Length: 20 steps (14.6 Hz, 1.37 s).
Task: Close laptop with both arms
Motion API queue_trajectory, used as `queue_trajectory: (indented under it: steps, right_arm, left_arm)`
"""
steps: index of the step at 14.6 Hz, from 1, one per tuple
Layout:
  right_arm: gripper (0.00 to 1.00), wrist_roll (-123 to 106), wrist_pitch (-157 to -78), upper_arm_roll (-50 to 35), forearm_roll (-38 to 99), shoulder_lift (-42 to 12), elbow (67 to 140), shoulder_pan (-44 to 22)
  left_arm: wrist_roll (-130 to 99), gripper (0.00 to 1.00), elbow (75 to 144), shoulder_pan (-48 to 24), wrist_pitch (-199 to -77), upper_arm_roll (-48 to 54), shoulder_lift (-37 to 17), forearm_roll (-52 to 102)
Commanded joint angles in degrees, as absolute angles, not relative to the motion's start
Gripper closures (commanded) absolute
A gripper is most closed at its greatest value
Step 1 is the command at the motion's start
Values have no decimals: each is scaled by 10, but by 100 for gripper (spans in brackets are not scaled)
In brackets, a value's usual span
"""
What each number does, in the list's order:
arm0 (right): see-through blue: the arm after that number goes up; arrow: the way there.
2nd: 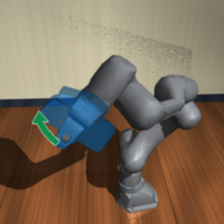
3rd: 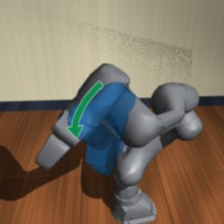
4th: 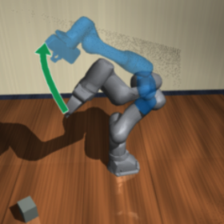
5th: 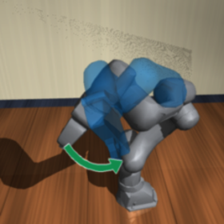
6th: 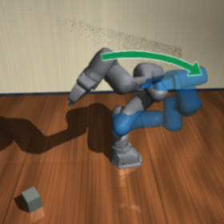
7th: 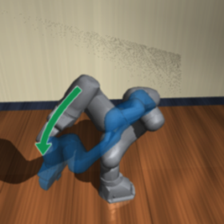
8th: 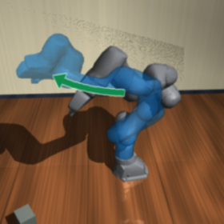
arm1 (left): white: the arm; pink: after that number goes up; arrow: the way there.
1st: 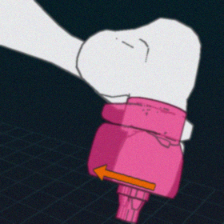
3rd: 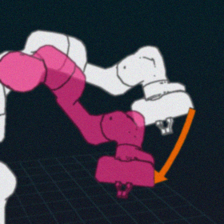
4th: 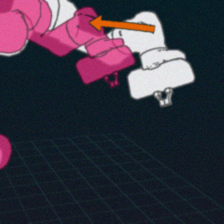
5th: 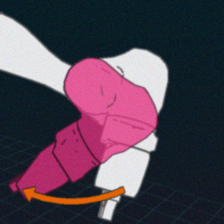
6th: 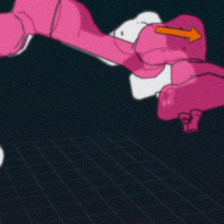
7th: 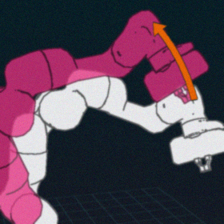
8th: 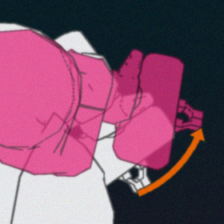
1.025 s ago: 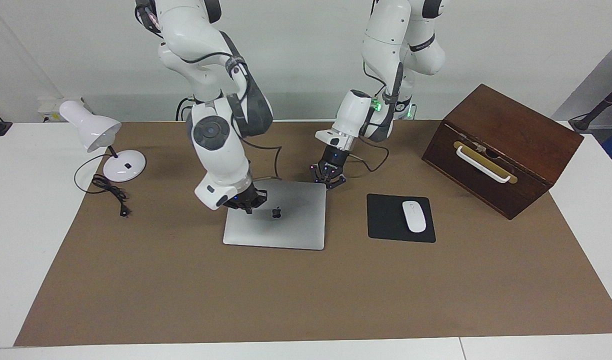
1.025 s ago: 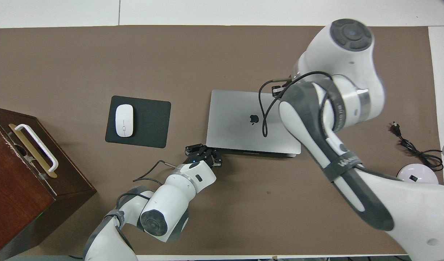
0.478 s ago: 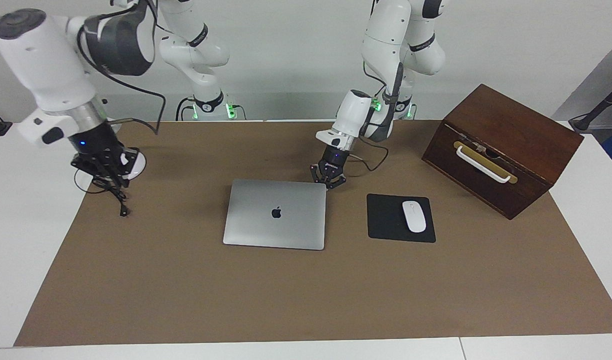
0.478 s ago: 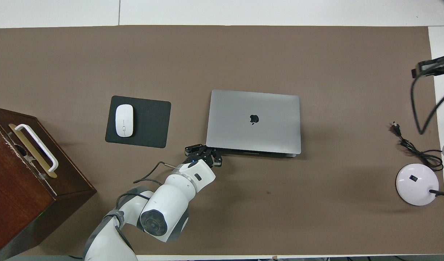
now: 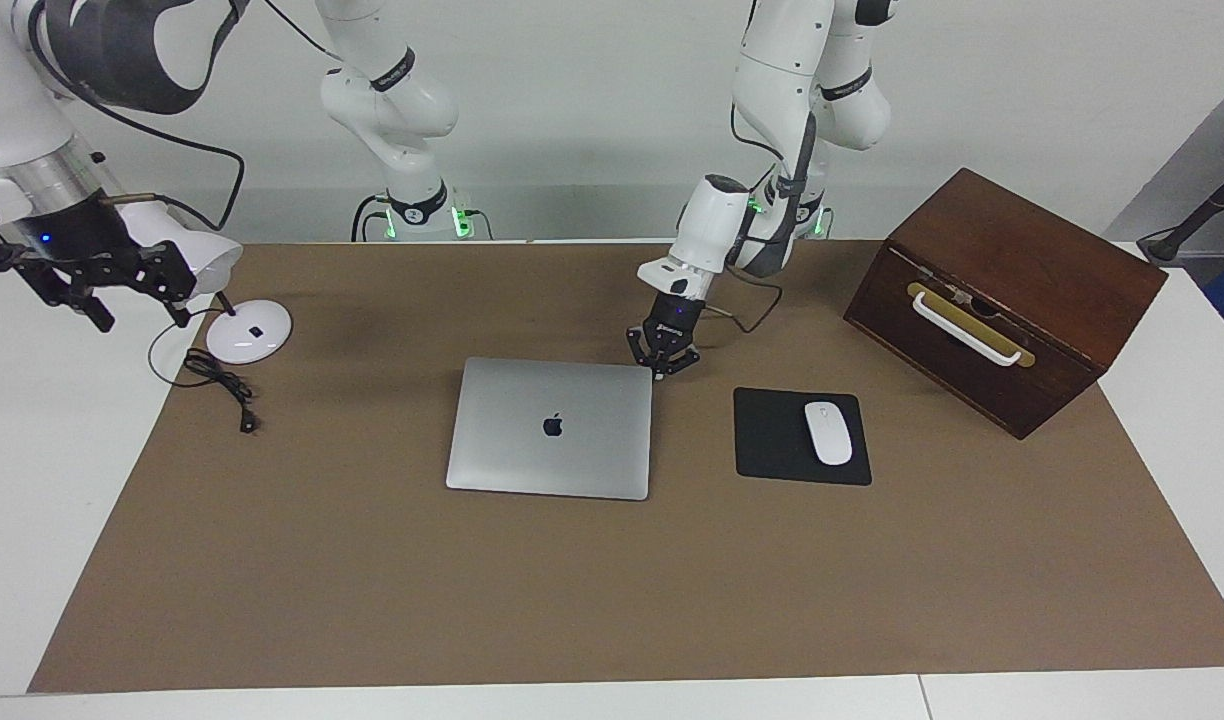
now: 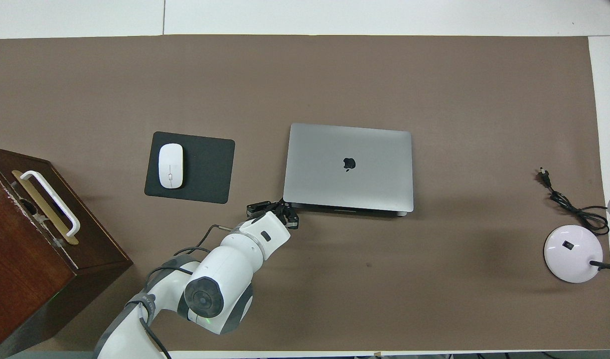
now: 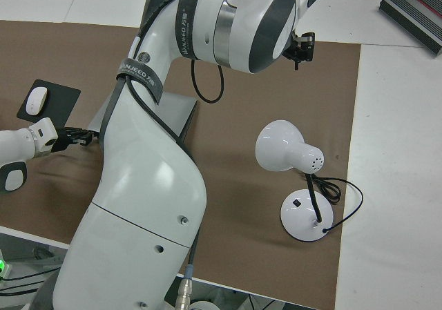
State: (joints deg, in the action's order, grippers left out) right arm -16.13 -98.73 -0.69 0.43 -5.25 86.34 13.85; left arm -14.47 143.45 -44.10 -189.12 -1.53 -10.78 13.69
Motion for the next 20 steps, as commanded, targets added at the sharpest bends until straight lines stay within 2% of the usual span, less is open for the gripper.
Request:
queue_trajectory:
  steps: [1,4,7,12,15,20]
  right_arm:
    - [0,-103,-972,-18,-1,-31,892,135]
    - [0,-51,-983,-21,3,-14,924,120]
    - [0,-24,-986,-23,5,-12,925,87]
    - [0,42,-1005,-24,4,-11,925,0]
    - [0,45,-1008,-24,4,-11,926,-1]
    - [0,2,-1006,-23,4,-9,933,36]
  left_arm:
    - [-149,100,1467,-425,-1792,-15,-25,145]
    - [-149,100,1460,-404,-1687,-16,34,145]
    - [-143,100,1438,-380,-1574,-17,79,144]
    - [-124,100,1338,-315,-1340,-18,128,137]
    - [-94,100,1286,-269,-1233,-18,143,134]
    - [-52,100,1260,-207,-1159,-18,160,77]
